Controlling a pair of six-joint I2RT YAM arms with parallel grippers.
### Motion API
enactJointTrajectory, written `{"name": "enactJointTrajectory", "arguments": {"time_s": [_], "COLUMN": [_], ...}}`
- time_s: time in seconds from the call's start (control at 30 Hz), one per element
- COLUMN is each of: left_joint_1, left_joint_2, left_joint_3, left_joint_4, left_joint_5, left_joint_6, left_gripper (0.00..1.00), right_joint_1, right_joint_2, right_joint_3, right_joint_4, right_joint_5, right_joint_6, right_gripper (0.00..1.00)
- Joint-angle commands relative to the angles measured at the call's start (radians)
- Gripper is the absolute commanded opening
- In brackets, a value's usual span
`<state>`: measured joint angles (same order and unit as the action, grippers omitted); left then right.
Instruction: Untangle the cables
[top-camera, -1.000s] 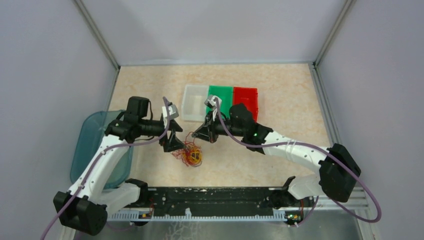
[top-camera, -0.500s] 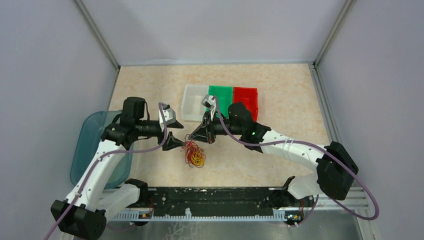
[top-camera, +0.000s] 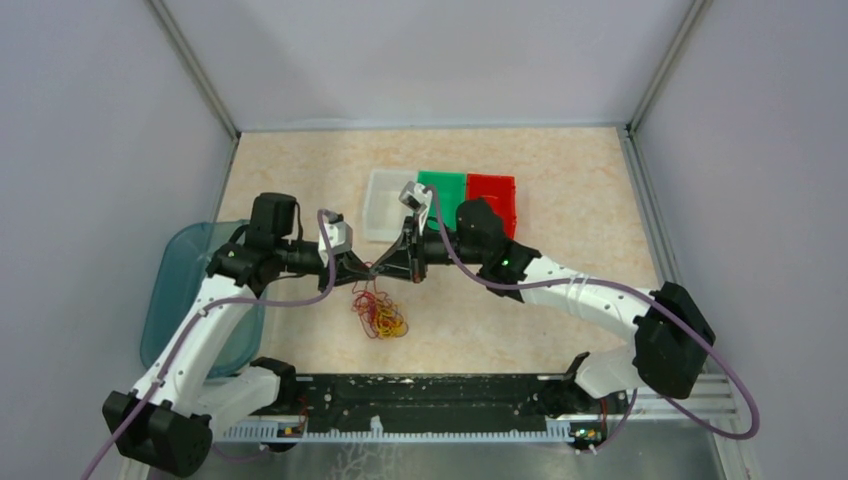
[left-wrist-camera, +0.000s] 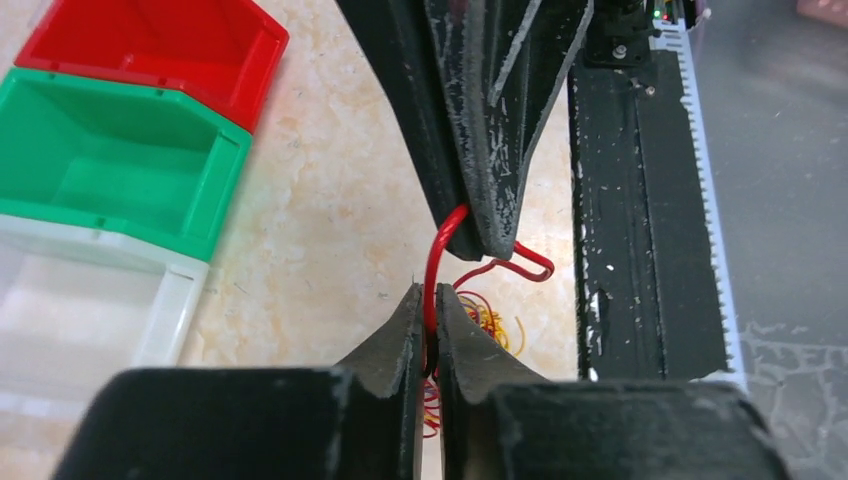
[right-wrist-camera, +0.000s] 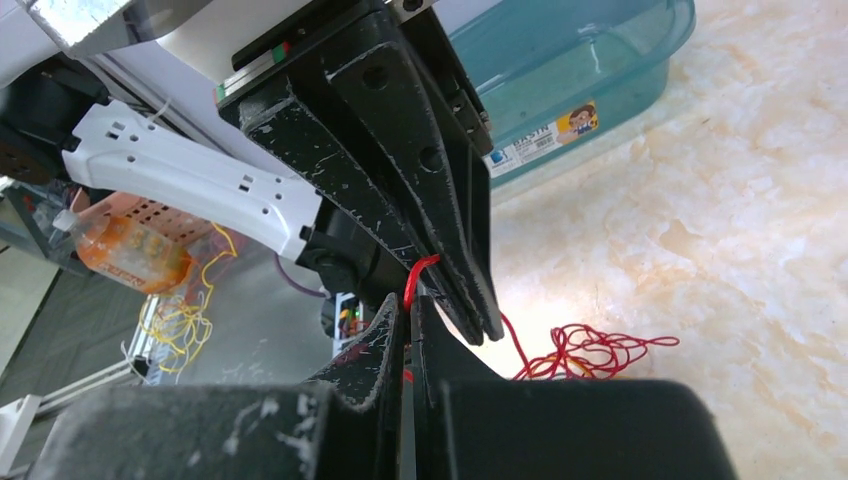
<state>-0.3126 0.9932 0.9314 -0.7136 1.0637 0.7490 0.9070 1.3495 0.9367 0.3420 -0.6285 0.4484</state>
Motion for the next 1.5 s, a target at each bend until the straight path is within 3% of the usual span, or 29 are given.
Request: {"name": "enactJointTrajectory", "arguments": {"time_s": [0.0, 0.03, 0.07, 0.17, 0.23, 0.4, 0.8, 1.0, 1.23, 1.47], "left_joint_1": [-0.008, -0.008, -0.007, -0.008, -0.009, -0.011, -0.013, -0.013, -0.012, -0.014], "left_joint_2": [-0.002, -0.004, -0.01, -0.035, -0.049, -0.077, -0.083, -0.067, -0.056, -0.051], "left_joint_3": [0.069, 0.084, 0.1, 0.147, 0.178, 0.237, 0.303, 0.36, 0.422, 0.457], "left_joint_4": [-0.022, -0.021, -0.017, 0.038, 0.061, 0.124, 0.266, 0.297, 0.339, 0.398], "left_joint_5": [0.023, 0.015, 0.006, -0.021, -0.036, -0.06, -0.022, -0.025, -0.042, -0.066], "left_joint_6": [0.041, 0.039, 0.032, -0.035, -0.066, -0.189, -0.486, -0.538, -0.581, -0.614], "left_gripper": [0.02, 0.0, 0.0, 0.0, 0.0, 0.0, 0.0, 0.0, 0.0, 0.0], "right_joint_1": [0.01, 0.01, 0.01, 0.011, 0.009, 0.01, 0.032, 0.078, 0.109, 0.136], "right_joint_2": [-0.043, -0.054, -0.065, -0.117, -0.158, -0.212, -0.052, 0.044, 0.162, 0.253], "right_joint_3": [0.031, 0.026, 0.02, -0.023, -0.074, -0.204, -0.139, -0.138, -0.161, -0.158], "right_joint_4": [0.082, 0.085, 0.088, 0.099, 0.124, 0.256, 0.396, 0.44, 0.6, 0.653], "right_joint_5": [0.03, 0.036, 0.045, 0.087, 0.11, 0.15, 0.174, 0.213, 0.231, 0.232], "right_joint_6": [0.01, 0.009, 0.004, -0.031, -0.062, -0.066, -0.077, -0.088, 0.002, 0.081], "right_gripper": [0.0, 0.02, 0.12, 0.51, 0.6, 0.7, 0.76, 0.76, 0.73, 0.67]}}
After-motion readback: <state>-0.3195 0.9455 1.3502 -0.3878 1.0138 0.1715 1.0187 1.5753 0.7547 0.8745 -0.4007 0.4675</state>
